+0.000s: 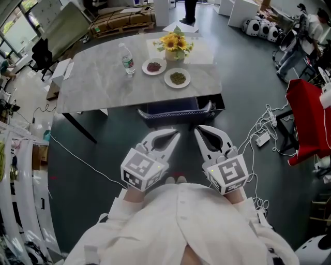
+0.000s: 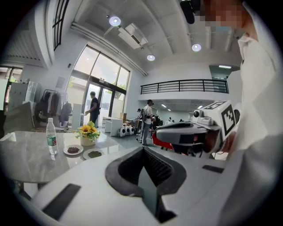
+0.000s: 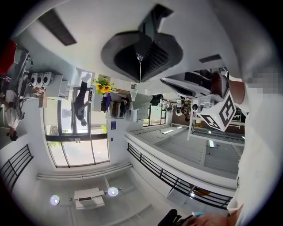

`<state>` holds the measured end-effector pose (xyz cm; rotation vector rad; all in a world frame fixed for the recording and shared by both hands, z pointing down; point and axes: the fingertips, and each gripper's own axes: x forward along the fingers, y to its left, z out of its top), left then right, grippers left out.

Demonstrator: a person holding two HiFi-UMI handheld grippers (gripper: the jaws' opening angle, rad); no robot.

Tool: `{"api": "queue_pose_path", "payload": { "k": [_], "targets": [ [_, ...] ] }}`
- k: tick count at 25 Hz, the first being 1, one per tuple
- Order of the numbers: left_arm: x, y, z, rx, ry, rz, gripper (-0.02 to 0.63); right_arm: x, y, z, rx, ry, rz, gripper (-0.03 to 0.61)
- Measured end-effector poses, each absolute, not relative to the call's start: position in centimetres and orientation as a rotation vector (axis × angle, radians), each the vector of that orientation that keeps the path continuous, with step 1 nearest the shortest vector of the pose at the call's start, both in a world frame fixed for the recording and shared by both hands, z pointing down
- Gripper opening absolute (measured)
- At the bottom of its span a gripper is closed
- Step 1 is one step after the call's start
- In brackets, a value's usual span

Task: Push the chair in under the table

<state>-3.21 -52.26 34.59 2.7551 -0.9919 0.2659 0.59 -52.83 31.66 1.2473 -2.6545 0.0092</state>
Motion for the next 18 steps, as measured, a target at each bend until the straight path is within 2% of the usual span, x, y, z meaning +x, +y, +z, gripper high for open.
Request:
{"api": "queue_pose_path", "payload": {
  "k": [18],
  "targets": [
    [-2.39,-51.44,34.38,2.768,-0.92,0.213,0.014,1.0,-51.93,32.08,1.259,-2.649,0.052,0.034]
  ]
}}
